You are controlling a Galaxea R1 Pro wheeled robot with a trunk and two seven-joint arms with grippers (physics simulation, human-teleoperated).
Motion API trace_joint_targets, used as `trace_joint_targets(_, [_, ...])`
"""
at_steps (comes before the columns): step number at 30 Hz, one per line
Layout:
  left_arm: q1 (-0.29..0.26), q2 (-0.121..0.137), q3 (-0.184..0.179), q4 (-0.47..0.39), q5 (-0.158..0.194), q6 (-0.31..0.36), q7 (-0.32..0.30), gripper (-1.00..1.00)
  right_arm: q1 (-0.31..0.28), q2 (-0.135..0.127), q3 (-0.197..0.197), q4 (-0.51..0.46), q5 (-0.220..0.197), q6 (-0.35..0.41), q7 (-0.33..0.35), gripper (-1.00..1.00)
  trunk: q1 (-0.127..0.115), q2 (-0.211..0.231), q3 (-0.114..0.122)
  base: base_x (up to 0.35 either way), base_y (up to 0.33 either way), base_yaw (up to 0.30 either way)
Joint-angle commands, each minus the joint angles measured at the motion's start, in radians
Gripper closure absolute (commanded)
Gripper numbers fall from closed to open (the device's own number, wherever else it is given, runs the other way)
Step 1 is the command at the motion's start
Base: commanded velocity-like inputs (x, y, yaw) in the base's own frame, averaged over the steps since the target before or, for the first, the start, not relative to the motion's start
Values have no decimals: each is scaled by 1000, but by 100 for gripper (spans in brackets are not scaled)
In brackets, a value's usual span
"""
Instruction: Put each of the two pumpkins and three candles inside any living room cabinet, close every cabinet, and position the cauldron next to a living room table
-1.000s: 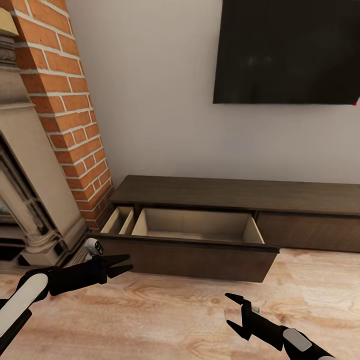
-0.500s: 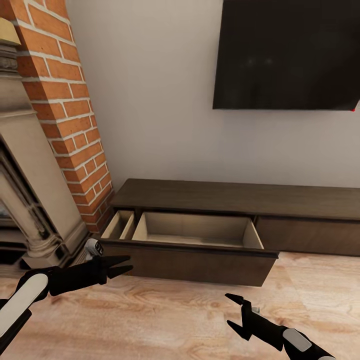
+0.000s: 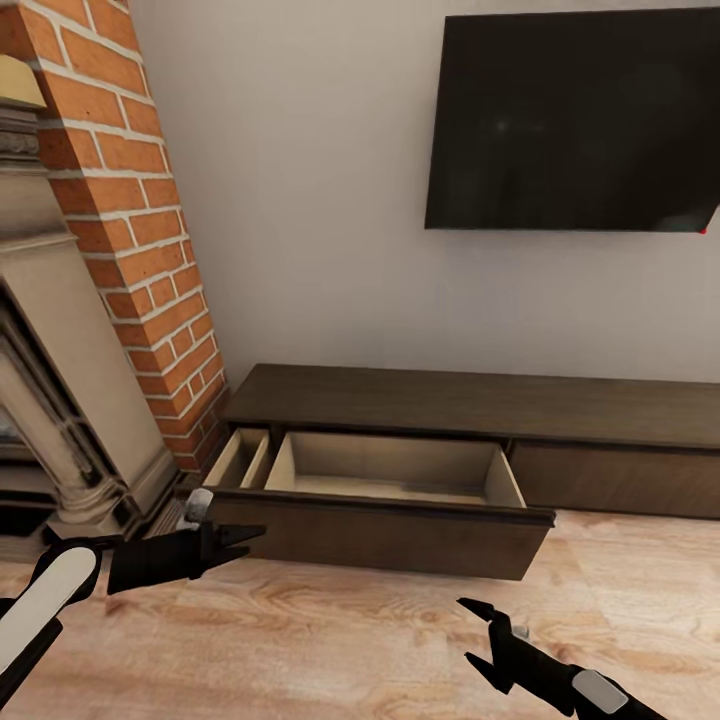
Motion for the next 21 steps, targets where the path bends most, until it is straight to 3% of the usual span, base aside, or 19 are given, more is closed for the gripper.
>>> trace_joint_targets(1, [-1, 0, -1, 0, -6, 0, 28, -100, -1, 0, 9, 7, -7, -11, 2, -100, -4, 7, 2, 0, 0, 0])
trace_joint_targets(3, [-1, -3, 0, 0, -4, -1, 106, -100, -1, -1, 11, 16, 0, -30, -5, -100, -12, 21, 9, 0, 0, 0])
trace_joint_targets(9, [-1, -10, 1, -9, 1, -4, 323, -100, -1, -14, 15, 20, 74, -47, -58, -100, -35, 63, 27, 0, 0, 0])
trace_joint_targets(17, [-1, -16, -2, -13, -1, -9, 573, -100, -1, -15, 18, 20, 86, -111, -74, -100, -65, 119, 52, 0, 0, 0])
trace_joint_targets(19, [-2, -21, -3, -13, 0, -9, 622, -100, -1, -16, 28, 18, 88, -124, -80, -100, -73, 133, 59, 0, 0, 0])
trace_joint_targets(21, [-2, -28, -3, -20, 0, -9, 686, -100, -1, -17, 65, 16, 93, -133, -84, -100, -81, 147, 65, 0, 0, 0])
